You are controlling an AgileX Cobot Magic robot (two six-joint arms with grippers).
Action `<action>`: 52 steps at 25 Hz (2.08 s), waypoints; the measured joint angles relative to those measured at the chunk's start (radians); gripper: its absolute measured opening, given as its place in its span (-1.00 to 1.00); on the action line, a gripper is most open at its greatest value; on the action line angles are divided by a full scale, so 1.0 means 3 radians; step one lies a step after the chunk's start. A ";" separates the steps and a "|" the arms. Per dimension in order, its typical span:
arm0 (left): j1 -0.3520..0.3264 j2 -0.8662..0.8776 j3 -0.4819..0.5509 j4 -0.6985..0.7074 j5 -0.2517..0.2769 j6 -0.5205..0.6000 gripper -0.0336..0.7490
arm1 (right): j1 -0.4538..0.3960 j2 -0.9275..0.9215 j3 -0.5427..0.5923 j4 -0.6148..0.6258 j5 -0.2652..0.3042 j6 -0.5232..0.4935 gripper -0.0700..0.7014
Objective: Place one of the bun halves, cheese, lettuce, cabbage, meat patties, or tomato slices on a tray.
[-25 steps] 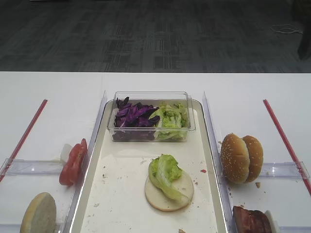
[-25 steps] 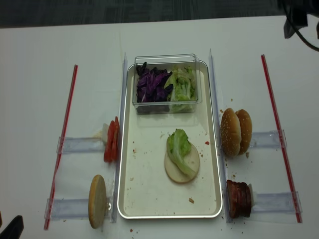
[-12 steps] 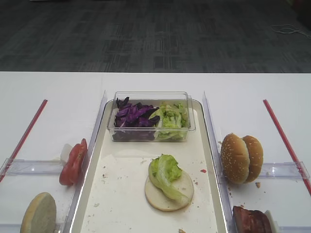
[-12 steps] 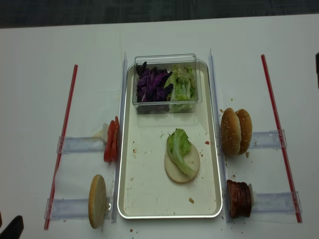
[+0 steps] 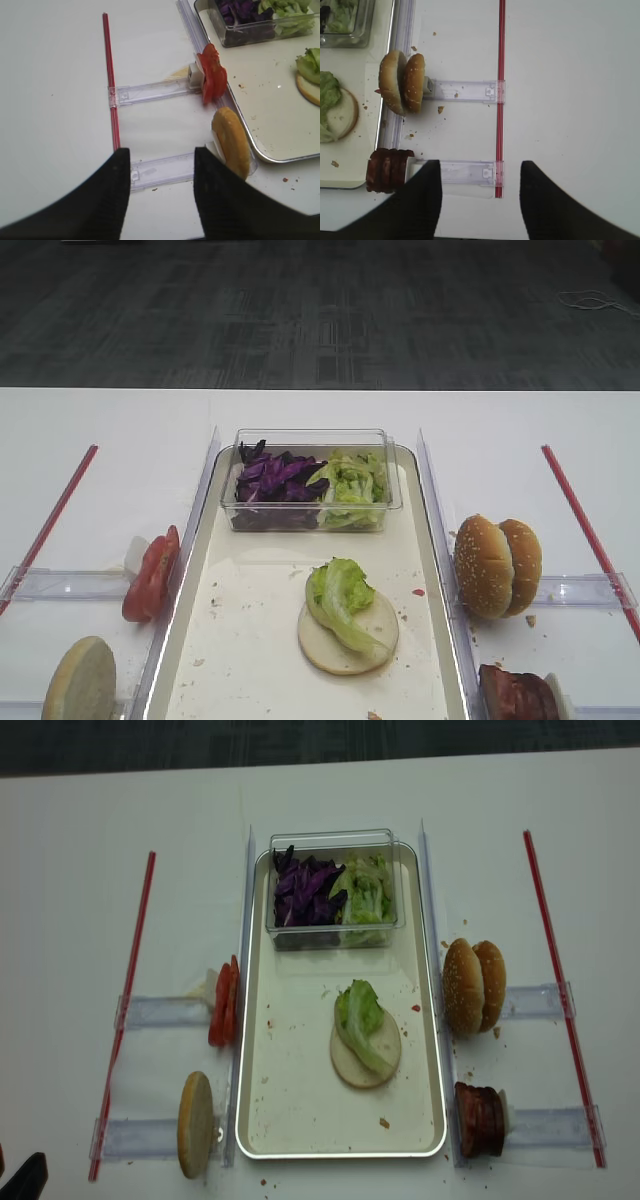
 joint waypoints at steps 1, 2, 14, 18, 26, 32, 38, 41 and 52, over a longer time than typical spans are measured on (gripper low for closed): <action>0.0000 0.0000 0.0000 0.0000 0.0000 0.0000 -0.13 | 0.0000 -0.0084 0.0056 0.0000 0.0000 0.0000 0.23; 0.0000 0.0000 0.0000 0.0000 0.0000 0.0000 -0.13 | 0.0000 -0.0188 0.0115 0.0000 0.0000 0.0000 0.23; 0.0000 0.0000 0.0000 0.0000 0.0000 0.0000 -0.13 | 0.0000 -0.1445 0.0750 0.0000 0.0039 -0.0038 0.23; 0.0000 0.0000 0.0000 0.0000 0.0000 0.0000 -0.13 | 0.0000 -0.1741 0.0951 0.0000 0.0051 -0.0072 0.23; 0.0000 0.0000 0.0000 0.0000 0.0000 0.0000 -0.13 | 0.0000 -0.2073 0.1215 0.0006 0.0065 -0.0215 0.23; 0.0000 0.0000 0.0000 0.0000 0.0000 0.0000 -0.13 | 0.0000 -0.2273 0.1232 0.0011 -0.0033 -0.0239 0.23; 0.0000 0.0000 0.0000 0.0000 0.0000 0.0000 -0.13 | 0.0000 -0.2280 0.1249 0.0013 -0.0076 -0.0266 0.23; 0.0000 0.0000 0.0000 0.0000 0.0000 0.0000 -0.13 | 0.0000 -0.2280 0.1264 0.0019 -0.0204 -0.0272 0.23; 0.0000 0.0000 0.0000 0.0000 0.0000 0.0000 -0.13 | 0.0000 -0.2280 0.1375 0.0111 -0.0401 -0.0335 0.23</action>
